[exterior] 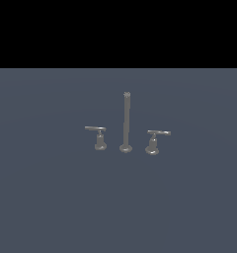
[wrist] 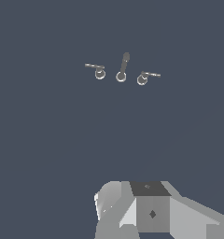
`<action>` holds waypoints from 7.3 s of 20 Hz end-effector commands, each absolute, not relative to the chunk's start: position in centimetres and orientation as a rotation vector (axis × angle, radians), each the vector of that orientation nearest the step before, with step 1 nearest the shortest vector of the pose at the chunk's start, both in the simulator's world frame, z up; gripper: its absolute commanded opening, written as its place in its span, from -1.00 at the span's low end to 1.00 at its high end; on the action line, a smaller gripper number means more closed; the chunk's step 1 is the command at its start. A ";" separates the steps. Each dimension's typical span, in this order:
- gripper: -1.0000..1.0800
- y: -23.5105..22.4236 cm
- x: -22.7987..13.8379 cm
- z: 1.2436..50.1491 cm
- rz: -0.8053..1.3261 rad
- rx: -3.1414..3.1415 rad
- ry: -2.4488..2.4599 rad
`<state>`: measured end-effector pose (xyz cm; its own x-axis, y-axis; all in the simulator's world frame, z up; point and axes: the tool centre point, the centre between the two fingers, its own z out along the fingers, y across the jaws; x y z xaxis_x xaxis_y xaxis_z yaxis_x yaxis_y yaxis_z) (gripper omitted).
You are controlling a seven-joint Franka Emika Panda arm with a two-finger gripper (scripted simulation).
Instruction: Turn on the faucet by rotating a designated handle.
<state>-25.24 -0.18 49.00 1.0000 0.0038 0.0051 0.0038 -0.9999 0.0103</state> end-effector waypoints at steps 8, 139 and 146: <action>-1.00 0.3 -25.0 48.4 0.008 3.131 -0.036; -1.00 9.7 -3.4 8.9 0.001 2.067 -2.373; -1.00 9.8 -4.3 8.9 -0.003 2.094 -2.357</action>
